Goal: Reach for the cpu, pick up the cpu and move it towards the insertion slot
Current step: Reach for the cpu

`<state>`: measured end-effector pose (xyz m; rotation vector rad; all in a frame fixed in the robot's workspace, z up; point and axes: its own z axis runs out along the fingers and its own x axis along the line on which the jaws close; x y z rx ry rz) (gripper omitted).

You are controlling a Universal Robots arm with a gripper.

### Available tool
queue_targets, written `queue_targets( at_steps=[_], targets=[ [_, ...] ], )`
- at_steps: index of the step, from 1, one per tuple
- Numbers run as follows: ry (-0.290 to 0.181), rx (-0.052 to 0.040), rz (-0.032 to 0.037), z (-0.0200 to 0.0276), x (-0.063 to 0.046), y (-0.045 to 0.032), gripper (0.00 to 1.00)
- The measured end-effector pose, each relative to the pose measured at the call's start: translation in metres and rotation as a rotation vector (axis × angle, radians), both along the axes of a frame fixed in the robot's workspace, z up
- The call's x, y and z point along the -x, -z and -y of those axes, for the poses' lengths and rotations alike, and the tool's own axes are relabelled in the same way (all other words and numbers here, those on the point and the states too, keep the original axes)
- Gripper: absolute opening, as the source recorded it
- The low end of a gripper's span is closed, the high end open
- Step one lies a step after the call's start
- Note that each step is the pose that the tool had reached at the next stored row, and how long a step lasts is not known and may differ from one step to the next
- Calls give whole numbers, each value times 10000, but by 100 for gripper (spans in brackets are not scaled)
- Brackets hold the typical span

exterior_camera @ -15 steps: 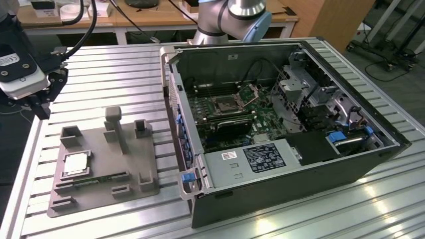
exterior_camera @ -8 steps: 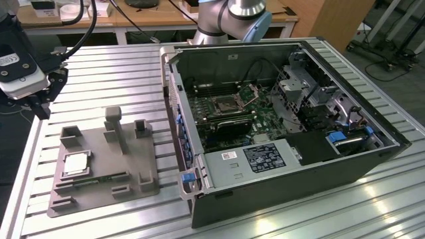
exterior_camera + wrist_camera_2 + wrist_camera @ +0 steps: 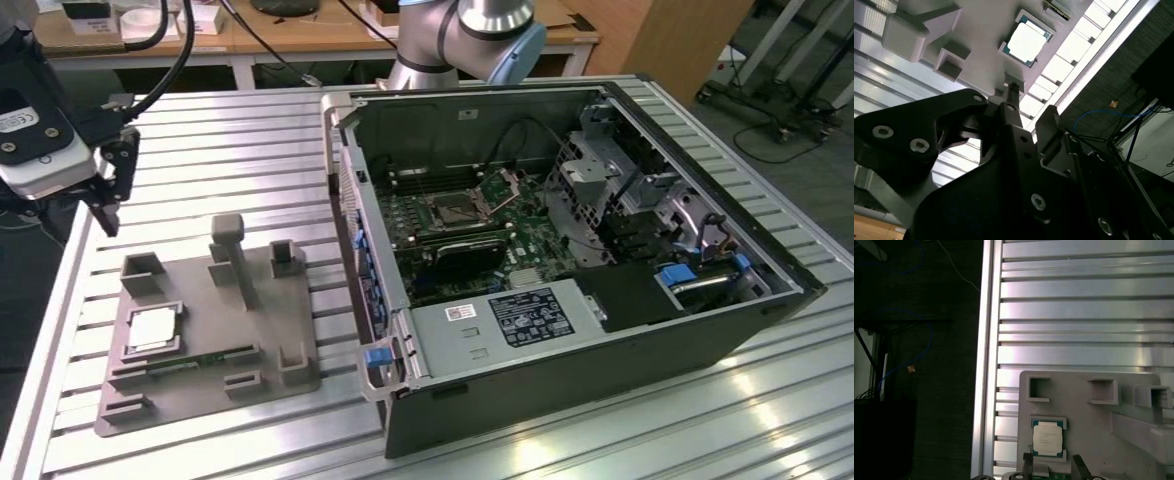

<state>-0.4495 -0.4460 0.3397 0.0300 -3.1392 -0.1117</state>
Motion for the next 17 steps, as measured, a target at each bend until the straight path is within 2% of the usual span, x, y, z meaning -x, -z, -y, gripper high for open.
queue_targets(
  at_steps=[1, 2, 3, 4, 5, 6, 7, 17],
  targets=[
    [0, 0, 1, 0, 0, 0, 47],
    [0, 0, 0, 0, 0, 0, 47],
    [0, 0, 0, 0, 0, 0, 53],
    [-4, 0, 0, 0, 3, 2, 53],
    [-23, -2, 3, 0, 6, 10, 58],
    [-37, 0, 0, 0, 10, 23, 58],
    [-51, 0, -5, 0, 12, 41, 65],
    [-100, 0, -56, 17, 22, 219, 65]
  ],
)
